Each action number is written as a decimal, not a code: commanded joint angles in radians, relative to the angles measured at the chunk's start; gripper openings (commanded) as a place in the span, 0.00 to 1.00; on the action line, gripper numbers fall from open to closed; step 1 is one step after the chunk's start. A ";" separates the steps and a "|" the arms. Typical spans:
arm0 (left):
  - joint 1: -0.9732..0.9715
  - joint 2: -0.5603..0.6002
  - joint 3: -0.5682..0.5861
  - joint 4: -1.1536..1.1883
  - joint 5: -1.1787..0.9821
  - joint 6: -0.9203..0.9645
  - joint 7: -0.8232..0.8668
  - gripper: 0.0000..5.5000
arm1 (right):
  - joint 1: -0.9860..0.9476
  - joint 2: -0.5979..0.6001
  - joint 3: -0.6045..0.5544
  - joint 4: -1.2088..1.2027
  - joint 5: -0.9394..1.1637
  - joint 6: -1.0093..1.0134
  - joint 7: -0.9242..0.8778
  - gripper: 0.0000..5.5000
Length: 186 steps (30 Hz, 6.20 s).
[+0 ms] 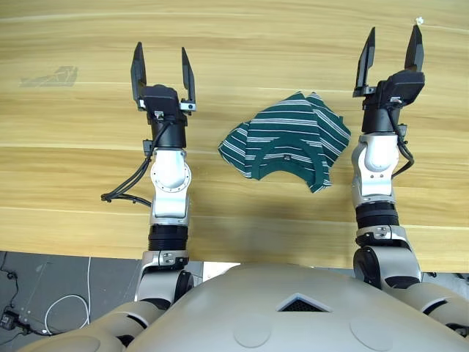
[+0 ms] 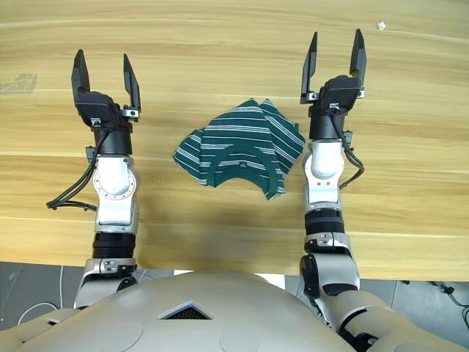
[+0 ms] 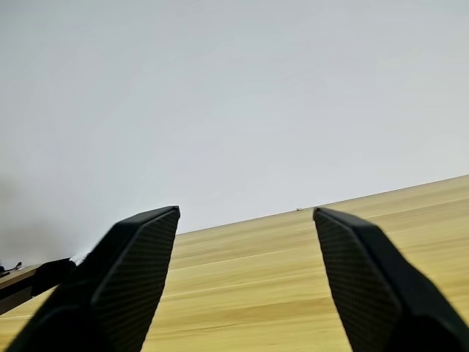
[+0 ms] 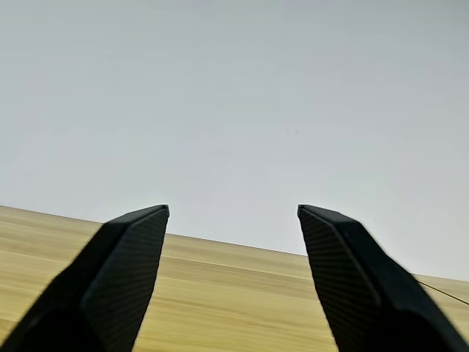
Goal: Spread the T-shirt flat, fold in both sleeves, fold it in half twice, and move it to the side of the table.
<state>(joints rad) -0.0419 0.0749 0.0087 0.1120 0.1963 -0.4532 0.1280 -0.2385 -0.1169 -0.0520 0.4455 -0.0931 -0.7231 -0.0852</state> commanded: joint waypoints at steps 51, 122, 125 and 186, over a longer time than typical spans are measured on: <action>0.337 0.597 -0.243 -0.284 0.249 -0.045 -0.562 0.61 | -0.042 0.047 0.033 0.032 -0.045 -0.005 -0.023 0.59; 0.398 0.489 -0.326 -0.564 0.390 0.071 -0.327 0.00 | 0.669 -0.630 0.191 -0.636 0.178 0.181 0.797 0.59; 0.405 0.468 -0.301 -0.594 0.367 0.088 -0.327 0.00 | 0.655 -0.621 0.187 -0.605 0.132 0.175 0.790 0.59; -1.543 0.502 -0.467 1.069 0.588 0.169 -0.408 0.00 | -1.222 -0.567 0.334 0.796 -0.482 0.391 0.197 0.01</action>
<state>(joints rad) -1.2196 0.6120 -0.3874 0.8060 0.6401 -0.4400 -0.4091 -1.1473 -0.6629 0.2344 0.9592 -0.4509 -0.4989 0.3040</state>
